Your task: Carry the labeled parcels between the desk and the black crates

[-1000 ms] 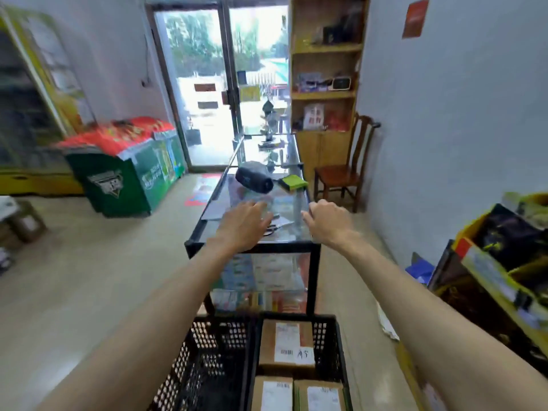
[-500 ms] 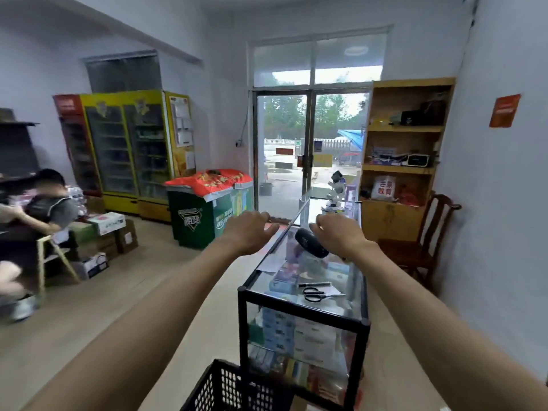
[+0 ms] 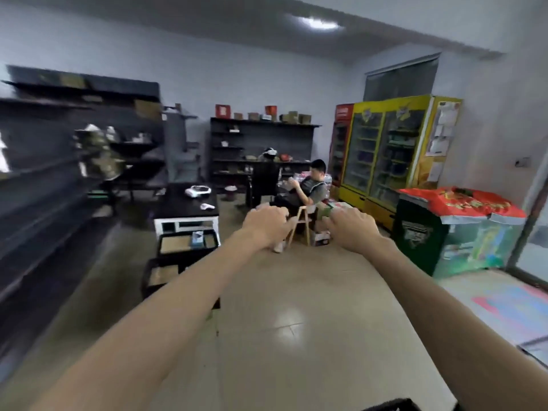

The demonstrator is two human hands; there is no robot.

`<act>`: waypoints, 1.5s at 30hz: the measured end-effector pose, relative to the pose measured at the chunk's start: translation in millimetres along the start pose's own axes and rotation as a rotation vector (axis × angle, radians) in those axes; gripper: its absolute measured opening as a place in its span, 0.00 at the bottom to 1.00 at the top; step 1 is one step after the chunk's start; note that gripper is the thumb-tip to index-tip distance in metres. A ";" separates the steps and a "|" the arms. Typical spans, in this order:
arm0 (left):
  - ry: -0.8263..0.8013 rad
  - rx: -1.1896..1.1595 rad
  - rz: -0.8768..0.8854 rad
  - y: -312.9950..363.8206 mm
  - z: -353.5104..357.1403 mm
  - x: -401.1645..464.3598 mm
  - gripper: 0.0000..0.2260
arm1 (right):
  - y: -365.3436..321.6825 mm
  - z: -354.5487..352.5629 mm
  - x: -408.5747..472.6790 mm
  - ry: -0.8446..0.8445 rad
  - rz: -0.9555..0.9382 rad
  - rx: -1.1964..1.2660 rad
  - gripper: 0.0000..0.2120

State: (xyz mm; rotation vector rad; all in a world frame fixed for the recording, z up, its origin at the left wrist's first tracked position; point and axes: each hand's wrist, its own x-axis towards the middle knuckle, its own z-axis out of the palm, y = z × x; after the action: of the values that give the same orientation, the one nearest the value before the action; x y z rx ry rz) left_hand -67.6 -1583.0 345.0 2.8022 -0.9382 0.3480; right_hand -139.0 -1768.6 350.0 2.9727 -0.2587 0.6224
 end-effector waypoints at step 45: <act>0.209 0.528 -1.679 -655.2 -191.9 -515.2 0.20 | -1017.1 -20.3 68.8 0.046 -1.600 0.738 0.19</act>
State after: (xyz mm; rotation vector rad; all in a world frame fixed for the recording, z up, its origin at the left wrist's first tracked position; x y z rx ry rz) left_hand -99.9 -728.3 335.5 2.7022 1.7019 0.5551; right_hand 102.6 -778.0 339.1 2.3859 2.4045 0.4984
